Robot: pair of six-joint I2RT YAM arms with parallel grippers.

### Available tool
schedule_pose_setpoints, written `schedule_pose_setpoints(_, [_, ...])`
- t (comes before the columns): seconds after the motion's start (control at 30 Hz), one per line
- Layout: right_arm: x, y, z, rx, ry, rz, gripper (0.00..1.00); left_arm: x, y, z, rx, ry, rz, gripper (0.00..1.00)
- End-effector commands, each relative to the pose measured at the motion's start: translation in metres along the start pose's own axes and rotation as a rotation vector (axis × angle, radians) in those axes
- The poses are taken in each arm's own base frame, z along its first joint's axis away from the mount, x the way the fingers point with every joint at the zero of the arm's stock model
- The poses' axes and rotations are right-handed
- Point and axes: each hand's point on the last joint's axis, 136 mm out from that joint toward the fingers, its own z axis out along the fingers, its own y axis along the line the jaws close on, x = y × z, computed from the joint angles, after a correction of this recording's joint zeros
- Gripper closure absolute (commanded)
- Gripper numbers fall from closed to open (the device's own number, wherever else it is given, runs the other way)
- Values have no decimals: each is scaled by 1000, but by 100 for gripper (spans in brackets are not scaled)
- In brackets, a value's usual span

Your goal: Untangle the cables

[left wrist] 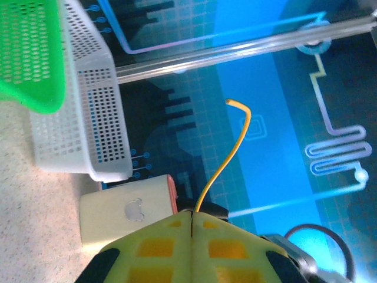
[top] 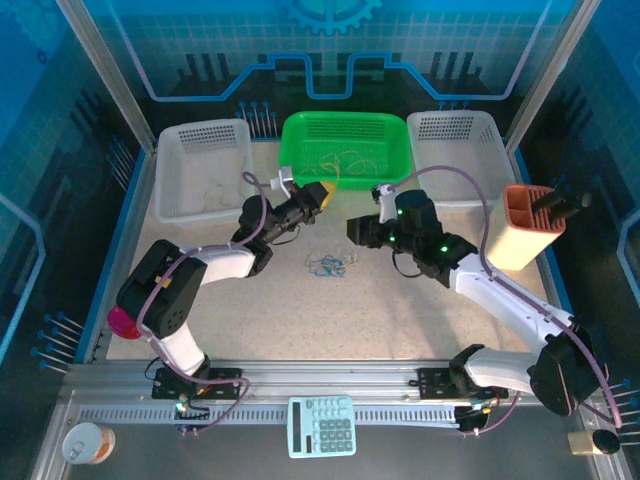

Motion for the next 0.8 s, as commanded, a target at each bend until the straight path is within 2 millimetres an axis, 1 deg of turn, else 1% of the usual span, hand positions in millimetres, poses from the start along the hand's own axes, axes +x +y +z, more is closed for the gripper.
schedule_pose_setpoints(0.0, [-42,9,-25,-65,-80,-7,42,9,-24,6,108,100,117,100])
schedule_pose_setpoints(0.13, [-65,8,-35,-138,-100,8,33,17,-27,7,128,163,145,100])
schedule_pose_setpoints(0.2, [-76,12,-37,-181,-107,1,28,19,-29,7,134,180,151,100])
schedule_pose_setpoints(0.3, [-84,18,-33,-224,-97,-5,24,22,-34,6,143,194,154,100])
schedule_pose_setpoints(0.57, [-102,28,-10,-310,-99,35,24,30,-47,5,170,233,163,100])
schedule_pose_setpoints(0.73, [-104,33,5,-341,-81,52,28,33,-54,4,183,242,170,100])
schedule_pose_setpoints(0.77, [-105,33,7,-341,-81,52,30,34,-55,5,186,244,170,100])
